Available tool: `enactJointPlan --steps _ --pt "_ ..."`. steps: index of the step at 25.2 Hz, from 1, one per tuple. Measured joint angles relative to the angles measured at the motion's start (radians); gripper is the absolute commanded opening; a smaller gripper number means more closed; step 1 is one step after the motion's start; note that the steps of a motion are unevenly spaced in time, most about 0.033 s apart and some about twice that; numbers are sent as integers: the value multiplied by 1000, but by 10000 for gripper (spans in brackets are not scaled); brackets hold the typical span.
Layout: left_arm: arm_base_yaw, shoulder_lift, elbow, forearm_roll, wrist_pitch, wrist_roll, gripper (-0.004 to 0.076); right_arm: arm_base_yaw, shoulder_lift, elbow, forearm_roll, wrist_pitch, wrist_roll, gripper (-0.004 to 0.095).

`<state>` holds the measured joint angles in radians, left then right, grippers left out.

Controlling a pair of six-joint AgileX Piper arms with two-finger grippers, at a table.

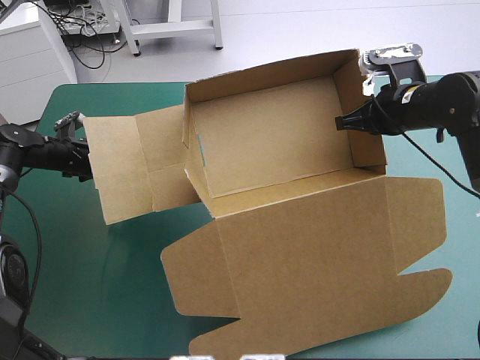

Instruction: Fold the box

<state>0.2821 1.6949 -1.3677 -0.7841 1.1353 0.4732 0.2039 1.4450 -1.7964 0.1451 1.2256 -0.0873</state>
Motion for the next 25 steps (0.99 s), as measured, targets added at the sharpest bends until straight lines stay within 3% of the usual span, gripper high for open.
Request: enactJointPlan --steps 11,18,25 --pt "-189 1 0 -55 -13 11 557 0 62 0 0 -115 0 -23" --pt "-194 3 0 -326 67 134 557 0 113 0 -68 -133 4 -23" --pt "-225 1 0 -485 67 188 557 0 136 0 -72 -144 23 -23"
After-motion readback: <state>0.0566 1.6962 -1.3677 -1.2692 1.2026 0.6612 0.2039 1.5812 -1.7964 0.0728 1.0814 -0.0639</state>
